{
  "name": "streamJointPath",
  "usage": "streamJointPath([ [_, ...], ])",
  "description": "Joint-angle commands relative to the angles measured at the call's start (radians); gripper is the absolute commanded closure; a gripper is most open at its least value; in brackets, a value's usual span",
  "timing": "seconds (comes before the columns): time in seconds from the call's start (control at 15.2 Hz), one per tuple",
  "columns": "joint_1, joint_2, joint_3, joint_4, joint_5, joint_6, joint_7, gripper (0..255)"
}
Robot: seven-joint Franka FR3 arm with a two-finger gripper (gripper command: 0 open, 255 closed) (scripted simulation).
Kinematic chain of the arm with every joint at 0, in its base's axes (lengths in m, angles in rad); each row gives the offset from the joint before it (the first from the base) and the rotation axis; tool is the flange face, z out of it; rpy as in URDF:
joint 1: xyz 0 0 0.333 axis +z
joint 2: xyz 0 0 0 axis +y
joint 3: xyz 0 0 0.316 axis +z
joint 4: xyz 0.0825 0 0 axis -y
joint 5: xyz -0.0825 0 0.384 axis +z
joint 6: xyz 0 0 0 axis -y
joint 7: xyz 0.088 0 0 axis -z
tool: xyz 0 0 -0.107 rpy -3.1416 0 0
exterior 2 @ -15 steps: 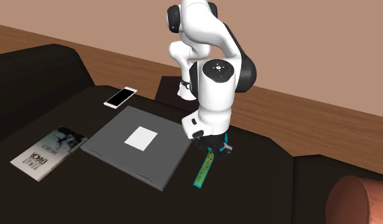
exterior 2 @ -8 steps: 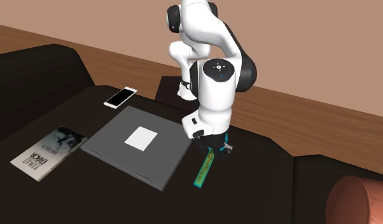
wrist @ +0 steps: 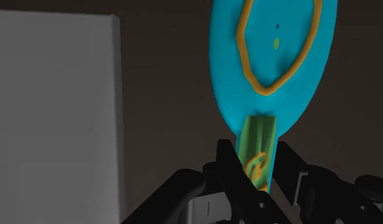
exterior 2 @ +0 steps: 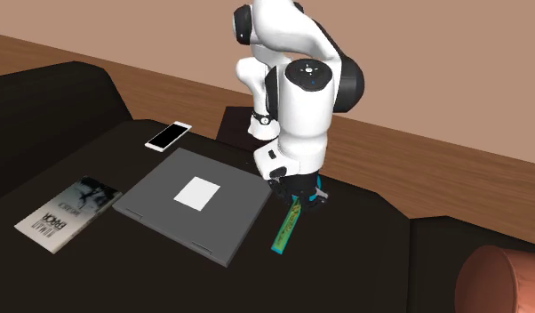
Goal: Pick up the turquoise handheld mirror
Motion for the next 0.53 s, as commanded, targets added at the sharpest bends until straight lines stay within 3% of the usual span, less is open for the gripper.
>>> streamJointPath([
  [0.0, 0.0, -0.005, 0.0, 0.018, 0.0, -0.024, 0.001, 255],
  [0.46, 0.002, -0.003, 0.001, 0.09, 0.0, -0.094, 0.001, 255],
])
